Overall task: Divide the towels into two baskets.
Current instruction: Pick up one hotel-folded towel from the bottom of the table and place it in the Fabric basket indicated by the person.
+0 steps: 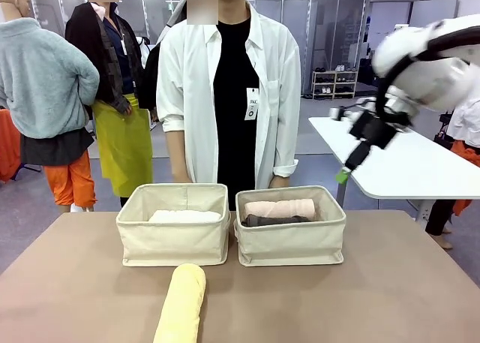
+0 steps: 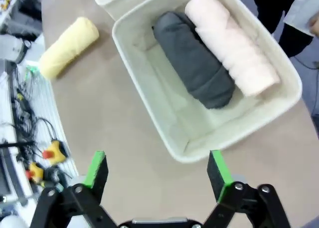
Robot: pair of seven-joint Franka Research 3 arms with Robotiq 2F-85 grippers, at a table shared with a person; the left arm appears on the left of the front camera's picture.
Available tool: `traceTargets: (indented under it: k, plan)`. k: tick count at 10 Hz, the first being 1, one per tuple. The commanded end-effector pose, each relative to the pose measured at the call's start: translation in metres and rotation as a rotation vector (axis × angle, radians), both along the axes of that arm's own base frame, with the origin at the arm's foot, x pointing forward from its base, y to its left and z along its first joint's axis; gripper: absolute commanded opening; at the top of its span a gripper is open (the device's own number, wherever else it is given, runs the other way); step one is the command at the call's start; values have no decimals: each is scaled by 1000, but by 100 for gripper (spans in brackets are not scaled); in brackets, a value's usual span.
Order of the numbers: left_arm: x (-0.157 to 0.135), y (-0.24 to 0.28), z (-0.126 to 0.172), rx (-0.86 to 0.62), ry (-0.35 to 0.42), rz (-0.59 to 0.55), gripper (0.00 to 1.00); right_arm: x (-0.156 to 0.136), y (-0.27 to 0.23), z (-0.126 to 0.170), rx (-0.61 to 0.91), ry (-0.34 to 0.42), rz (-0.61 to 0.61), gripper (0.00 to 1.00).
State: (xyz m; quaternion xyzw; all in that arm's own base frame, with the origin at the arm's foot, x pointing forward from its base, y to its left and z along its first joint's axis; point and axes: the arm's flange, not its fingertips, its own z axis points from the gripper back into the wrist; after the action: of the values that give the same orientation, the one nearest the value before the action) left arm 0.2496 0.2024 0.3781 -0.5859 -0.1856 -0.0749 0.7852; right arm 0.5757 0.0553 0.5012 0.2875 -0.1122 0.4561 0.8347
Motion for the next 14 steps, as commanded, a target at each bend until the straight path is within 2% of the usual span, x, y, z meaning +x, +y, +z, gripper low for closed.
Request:
traceTargets:
  k: [1,2,5,6,7,9,11,14]
  plan:
    - [-5,-1,3,-6,-12,-3,100,-49,-52,-31,219,12,-117,100]
    - [-5,-1,3,-6,-12,-3,100,-68,-98,-45,361,47,-206,100]
    - [-5,-1,3,-6,-12,-3,100,-120,-220,-83,545,140,-398,100]
    - [-5,-1,3,-6,-12,-3,100,-135,-254,-97,593,169,-431,100]
    - [-5,-1,3,-6,-12,-3,100,-149,-281,-109,596,231,-431,100]
    - [-5,-1,3,-6,-12,-3,100,-181,-326,-127,643,307,-401,100]
    - [-5,-1,3,-6,-12,-3,100,-179,-332,-141,661,335,-429,100]
    - [-5,-1,3,-6,-12,-3,100,-188,-323,-133,644,318,-454,100]
